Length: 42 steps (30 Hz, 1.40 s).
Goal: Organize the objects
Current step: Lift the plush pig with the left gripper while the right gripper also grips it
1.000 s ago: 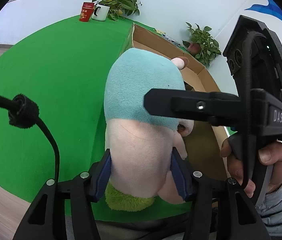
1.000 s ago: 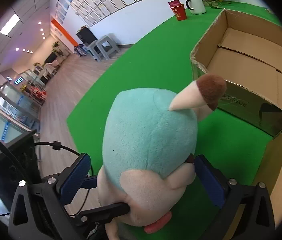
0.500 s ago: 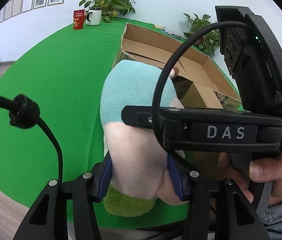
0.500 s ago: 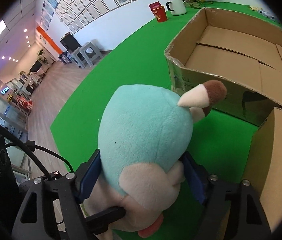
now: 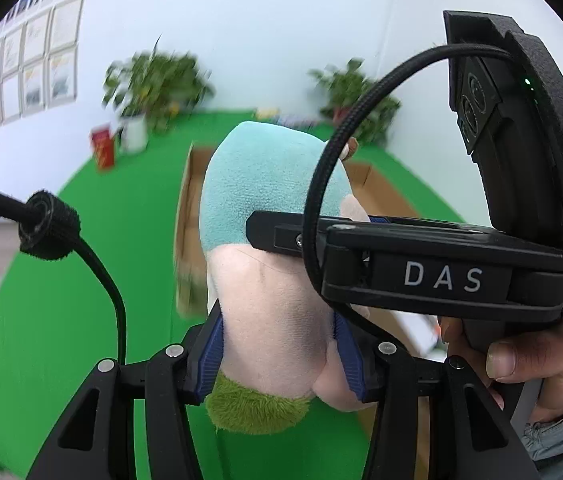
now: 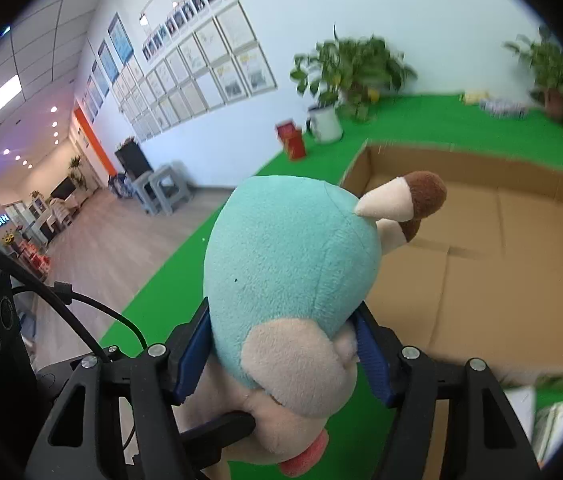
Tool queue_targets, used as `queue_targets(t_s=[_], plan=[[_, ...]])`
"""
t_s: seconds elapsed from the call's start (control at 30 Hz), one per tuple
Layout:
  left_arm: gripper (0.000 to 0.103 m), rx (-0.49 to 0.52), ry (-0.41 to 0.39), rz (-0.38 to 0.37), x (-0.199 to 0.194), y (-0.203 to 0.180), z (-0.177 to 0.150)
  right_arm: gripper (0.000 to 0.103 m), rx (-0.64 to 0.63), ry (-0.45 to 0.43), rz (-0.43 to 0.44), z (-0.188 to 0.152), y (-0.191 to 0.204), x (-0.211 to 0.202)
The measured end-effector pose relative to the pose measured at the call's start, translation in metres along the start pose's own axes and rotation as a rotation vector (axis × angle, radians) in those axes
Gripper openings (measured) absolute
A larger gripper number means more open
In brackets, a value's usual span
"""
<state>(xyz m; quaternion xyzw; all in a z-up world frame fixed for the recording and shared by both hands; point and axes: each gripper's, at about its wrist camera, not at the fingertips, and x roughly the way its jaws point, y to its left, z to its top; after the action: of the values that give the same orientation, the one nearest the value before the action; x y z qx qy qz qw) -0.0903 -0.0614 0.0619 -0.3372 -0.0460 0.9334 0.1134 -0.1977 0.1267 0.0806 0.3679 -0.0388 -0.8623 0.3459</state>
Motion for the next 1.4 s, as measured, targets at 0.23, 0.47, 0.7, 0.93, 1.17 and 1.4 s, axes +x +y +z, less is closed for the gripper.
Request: queue_targets(t_s=[0.23, 0.47, 0.7, 0.93, 1.17, 1.4], plan=[[0.048, 0.084, -0.117, -0.047, 0.000, -0.031, 0.096, 0.065, -0.038, -0.158, -0.065, 0.072, -0.012, -0.027], [0.048, 0.061, -0.100, -0.074, 0.036, -0.028, 0.145, 0.065, -0.067, -0.156, -0.099, 0.099, -0.030, -0.020], [0.048, 0.010, -0.023, -0.072, 0.086, -0.001, 0.152, 0.065, -0.035, -0.074, -0.073, 0.088, -0.043, 0.016], [0.048, -0.062, 0.085, -0.031, 0.132, 0.043, 0.117, 0.065, -0.015, 0.029, -0.005, 0.075, -0.055, 0.068], [0.048, -0.150, 0.231, -0.003, 0.170, 0.064, 0.051, 0.065, 0.072, 0.203, 0.068, 0.048, -0.085, 0.128], [0.049, -0.118, 0.255, 0.042, 0.182, 0.069, 0.054, 0.064, 0.109, 0.270, 0.120, 0.044, -0.104, 0.149]])
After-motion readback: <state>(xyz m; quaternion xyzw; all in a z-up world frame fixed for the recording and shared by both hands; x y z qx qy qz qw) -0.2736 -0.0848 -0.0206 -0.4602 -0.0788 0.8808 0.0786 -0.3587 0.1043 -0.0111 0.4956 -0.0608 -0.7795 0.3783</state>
